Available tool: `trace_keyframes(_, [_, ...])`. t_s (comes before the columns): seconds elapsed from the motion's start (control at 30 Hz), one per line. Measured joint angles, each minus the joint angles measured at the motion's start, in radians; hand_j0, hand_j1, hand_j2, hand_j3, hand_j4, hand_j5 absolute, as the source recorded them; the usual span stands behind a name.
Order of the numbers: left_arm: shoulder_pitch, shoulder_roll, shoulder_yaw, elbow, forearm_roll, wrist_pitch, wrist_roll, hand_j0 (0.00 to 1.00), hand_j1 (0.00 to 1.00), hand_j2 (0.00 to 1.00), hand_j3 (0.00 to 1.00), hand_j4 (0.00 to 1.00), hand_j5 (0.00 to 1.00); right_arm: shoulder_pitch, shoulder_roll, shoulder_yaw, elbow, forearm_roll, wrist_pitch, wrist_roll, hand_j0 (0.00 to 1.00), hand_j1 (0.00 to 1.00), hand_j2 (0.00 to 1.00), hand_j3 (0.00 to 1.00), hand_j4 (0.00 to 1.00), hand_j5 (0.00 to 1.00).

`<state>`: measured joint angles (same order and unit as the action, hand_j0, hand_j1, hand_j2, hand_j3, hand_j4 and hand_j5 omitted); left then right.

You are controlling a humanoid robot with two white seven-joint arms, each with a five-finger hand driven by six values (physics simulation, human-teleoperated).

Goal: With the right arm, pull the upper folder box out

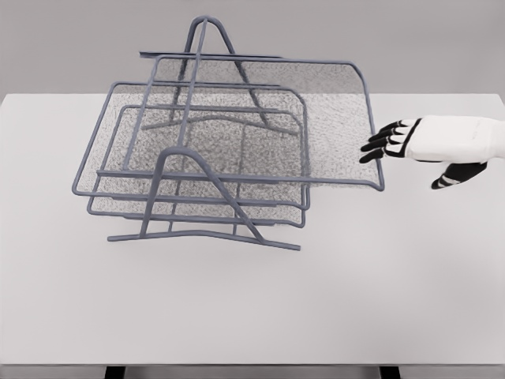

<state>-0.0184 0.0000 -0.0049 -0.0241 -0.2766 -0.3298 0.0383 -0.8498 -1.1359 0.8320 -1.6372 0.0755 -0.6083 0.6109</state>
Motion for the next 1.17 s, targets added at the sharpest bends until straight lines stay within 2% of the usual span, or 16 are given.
trace_keyframes(0.5, [-0.003, 0.000, 0.000, 0.000, 0.000, 0.000, 0.000, 1.00, 1.00, 1.00, 1.00, 1.00, 1.00, 0.008, -0.071, -0.006, -0.004, -0.013, 0.000, 0.000, 1.00, 1.00, 1.00, 1.00, 1.00, 1.00])
trace_keyframes(0.83, [-0.003, 0.000, 0.000, 0.000, 0.000, 0.000, 0.000, 1.00, 1.00, 1.00, 1.00, 1.00, 1.00, 0.002, -0.103, -0.073, -0.005, -0.079, -0.005, 0.000, 1.00, 1.00, 1.00, 1.00, 1.00, 1.00])
trace_keyframes(1.03, [-0.003, 0.000, 0.000, 0.000, 0.000, 0.000, 0.000, 1.00, 1.00, 1.00, 1.00, 1.00, 1.00, 0.029, -0.038, -0.111, -0.030, -0.131, -0.006, 0.000, 1.00, 1.00, 1.00, 1.00, 1.00, 1.00])
trace_keyframes(1.17, [-0.003, 0.000, 0.000, 0.000, 0.000, 0.000, 0.000, 1.00, 1.00, 1.00, 1.00, 1.00, 1.00, 0.044, -0.019, -0.142, -0.032, -0.139, -0.006, 0.000, 1.00, 1.00, 1.00, 1.00, 1.00, 1.00])
